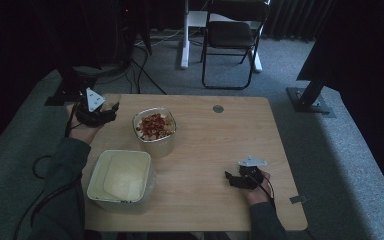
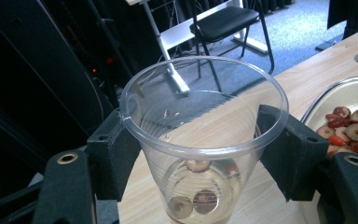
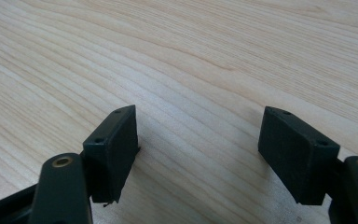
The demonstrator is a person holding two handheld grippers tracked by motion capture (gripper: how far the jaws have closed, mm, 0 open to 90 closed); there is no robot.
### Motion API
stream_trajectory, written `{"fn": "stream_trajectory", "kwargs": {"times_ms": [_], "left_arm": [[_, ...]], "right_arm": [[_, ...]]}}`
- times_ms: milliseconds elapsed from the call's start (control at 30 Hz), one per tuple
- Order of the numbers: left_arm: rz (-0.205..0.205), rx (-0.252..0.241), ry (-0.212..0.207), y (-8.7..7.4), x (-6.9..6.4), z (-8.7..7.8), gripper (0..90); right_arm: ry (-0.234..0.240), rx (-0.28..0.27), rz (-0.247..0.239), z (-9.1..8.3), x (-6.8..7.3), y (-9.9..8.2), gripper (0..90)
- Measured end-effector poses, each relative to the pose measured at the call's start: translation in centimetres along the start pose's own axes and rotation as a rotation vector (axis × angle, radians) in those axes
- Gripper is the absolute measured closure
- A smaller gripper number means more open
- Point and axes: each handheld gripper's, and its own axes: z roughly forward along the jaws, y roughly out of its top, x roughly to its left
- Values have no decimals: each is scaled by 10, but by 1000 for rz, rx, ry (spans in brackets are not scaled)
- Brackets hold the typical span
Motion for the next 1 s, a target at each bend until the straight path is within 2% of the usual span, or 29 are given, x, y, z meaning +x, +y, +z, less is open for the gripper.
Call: {"fn": "stream_trajectory", "kwargs": {"times_ms": [567, 933, 1000], "left_arm": [[65, 10, -3, 22, 0, -1, 328], [168, 64, 18, 27, -9, 4, 329], [199, 90, -7, 28, -11, 5, 328]], "right_arm": [[-5, 0, 4, 0, 0, 0, 280], [-5, 0, 4, 0, 0, 0, 280], [-5, 0, 4, 0, 0, 0, 279]]}}
